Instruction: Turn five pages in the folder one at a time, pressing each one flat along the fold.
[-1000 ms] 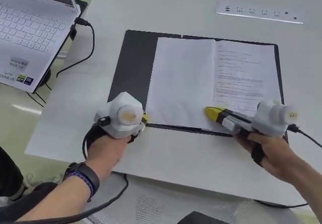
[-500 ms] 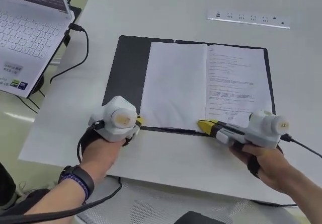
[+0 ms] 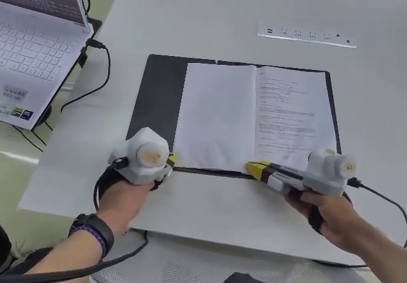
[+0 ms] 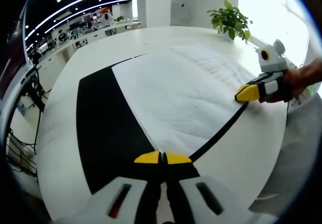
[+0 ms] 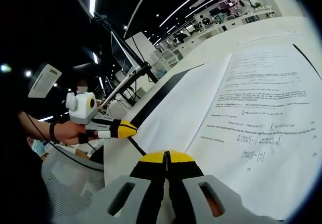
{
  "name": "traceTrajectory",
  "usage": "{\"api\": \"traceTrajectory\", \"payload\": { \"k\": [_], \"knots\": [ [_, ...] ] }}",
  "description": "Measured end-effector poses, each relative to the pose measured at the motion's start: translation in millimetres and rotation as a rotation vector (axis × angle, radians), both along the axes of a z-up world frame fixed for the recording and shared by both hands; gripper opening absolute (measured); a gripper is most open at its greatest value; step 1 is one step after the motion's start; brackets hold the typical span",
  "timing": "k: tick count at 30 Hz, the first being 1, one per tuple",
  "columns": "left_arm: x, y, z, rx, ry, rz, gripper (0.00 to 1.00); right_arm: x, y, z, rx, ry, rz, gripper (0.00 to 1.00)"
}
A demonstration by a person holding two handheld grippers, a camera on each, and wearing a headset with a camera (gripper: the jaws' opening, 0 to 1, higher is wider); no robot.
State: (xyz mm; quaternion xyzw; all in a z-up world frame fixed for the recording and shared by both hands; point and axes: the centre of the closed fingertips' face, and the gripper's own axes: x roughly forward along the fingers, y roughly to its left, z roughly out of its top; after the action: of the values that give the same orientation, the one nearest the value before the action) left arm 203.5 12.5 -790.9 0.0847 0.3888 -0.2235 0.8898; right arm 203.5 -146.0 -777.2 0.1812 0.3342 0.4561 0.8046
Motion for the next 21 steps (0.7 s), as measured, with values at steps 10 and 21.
{"api": "traceTrajectory", "payload": {
  "k": [10,21],
  "knots": [
    [-2.5,-3.1,0.4,-0.029,0.025,-0.018,0.05,0.1,-5.1,2.6,-0.005,0.04,-0.027,0.0],
    [-10.4,-4.5,17.5,-0.057,0.033,-0.023,0.21,-0.8,-26.6,19.0,-0.047,0.0,-0.04,0.17]
  ]
}}
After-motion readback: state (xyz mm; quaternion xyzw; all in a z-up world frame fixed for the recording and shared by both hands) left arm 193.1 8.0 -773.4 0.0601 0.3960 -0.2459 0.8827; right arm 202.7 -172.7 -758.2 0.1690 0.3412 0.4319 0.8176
